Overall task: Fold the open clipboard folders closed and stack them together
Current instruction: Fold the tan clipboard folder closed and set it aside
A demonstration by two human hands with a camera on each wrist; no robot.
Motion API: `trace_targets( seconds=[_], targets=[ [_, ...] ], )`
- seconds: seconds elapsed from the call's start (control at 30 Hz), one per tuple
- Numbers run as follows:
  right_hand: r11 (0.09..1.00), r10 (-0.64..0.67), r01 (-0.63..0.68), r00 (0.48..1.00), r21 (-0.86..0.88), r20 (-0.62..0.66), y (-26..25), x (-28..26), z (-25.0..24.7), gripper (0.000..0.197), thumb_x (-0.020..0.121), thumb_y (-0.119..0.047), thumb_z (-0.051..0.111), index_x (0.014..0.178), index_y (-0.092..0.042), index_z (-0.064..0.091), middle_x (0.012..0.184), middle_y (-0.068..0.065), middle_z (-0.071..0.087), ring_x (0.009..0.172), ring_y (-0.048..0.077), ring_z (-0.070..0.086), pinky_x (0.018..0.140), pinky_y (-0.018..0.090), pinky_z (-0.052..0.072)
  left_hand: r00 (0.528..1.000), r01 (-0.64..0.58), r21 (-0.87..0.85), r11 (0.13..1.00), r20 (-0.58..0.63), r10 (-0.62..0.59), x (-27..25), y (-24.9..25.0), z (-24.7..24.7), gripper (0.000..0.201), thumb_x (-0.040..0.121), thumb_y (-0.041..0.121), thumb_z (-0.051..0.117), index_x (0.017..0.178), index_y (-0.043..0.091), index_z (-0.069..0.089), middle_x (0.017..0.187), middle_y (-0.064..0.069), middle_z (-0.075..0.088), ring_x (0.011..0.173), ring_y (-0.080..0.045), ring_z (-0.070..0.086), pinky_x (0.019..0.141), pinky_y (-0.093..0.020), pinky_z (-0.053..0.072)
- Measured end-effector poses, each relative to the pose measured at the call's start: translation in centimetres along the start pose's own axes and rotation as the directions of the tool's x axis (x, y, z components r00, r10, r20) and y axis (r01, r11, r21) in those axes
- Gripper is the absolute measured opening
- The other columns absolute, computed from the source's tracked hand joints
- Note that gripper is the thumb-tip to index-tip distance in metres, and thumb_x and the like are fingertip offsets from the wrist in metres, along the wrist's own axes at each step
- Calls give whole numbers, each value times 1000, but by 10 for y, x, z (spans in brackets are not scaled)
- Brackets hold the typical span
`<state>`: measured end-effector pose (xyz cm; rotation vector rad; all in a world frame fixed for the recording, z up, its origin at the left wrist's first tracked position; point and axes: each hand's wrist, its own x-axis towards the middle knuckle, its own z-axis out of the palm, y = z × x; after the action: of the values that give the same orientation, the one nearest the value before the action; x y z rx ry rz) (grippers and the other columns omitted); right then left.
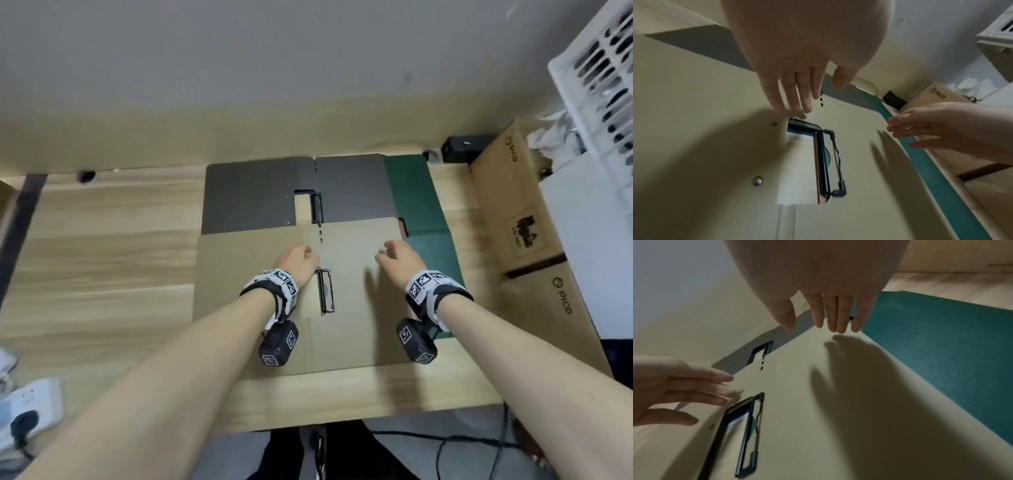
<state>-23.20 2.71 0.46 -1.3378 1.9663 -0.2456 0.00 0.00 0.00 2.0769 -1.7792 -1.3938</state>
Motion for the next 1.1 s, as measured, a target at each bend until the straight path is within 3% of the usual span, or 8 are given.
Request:
trace_targets(
  seconds=[0.17,0.33,0.5,0.57,0.63,0.73,0.97,1.1],
  targets=[
    [998,50,-53,997,-46,-67,24,8,-4,48,89,-27,57,134,-11,50,137,9,51,126,26,50,103,34,38,999,31,141,990,17,-34,5,0,22,25,85,37,48,97,22,64,106,-7,71,97,-32,63,88,-38,51],
    [991,89,-99,990,-88,-107,39,15,-6,37,82,-24,59,118,-12,58,120,11,55,106,32,59,81,29,41,998,59,244,968,-35,-52,4,8,36,22,83,28,53,99,14,61,95,-7,66,89,-34,62,82,-41,53],
    [985,151,-157,985,-75,-81,50,20,-8,45,82,-26,62,124,-13,54,112,6,63,103,30,61,85,34,47,995,105,333,937,-38,-97,4,4,46,29,77,39,57,91,14,60,89,-9,68,82,-33,64,69,-34,52],
    [980,182,-187,981,-65,-69,53,21,-8,48,82,-29,64,126,-15,52,108,5,65,103,30,62,84,34,46,993,114,367,923,-11,-118,4,2,50,31,76,47,57,78,17,61,85,-9,70,78,-32,66,61,-30,46],
    [979,195,-199,978,-43,-72,54,21,-7,52,80,-35,67,125,-17,50,107,4,66,102,30,62,84,35,47,992,114,393,912,4,-125,2,2,53,33,75,51,57,67,19,56,81,-6,68,76,-29,65,60,-29,46],
    [979,202,-201,978,27,-55,59,22,-6,59,76,-38,74,124,-17,48,102,2,64,97,26,62,85,37,49,991,118,428,896,3,-132,2,2,56,34,77,48,57,76,14,61,76,-4,58,74,-29,60,62,-29,45],
    [980,178,-170,981,103,-73,69,23,-1,52,78,-23,78,120,-12,49,85,-2,57,87,22,58,81,35,47,998,45,479,877,8,-55,4,4,59,27,81,38,53,71,13,50,75,-6,55,71,-30,50,63,-30,41],
    [970,210,-199,976,140,-63,70,24,-4,50,79,-19,78,119,-12,49,91,1,61,88,20,56,80,30,41,997,19,445,895,55,-49,5,5,56,28,81,30,54,62,14,41,64,-2,49,69,-29,50,59,-29,37]
  ],
)
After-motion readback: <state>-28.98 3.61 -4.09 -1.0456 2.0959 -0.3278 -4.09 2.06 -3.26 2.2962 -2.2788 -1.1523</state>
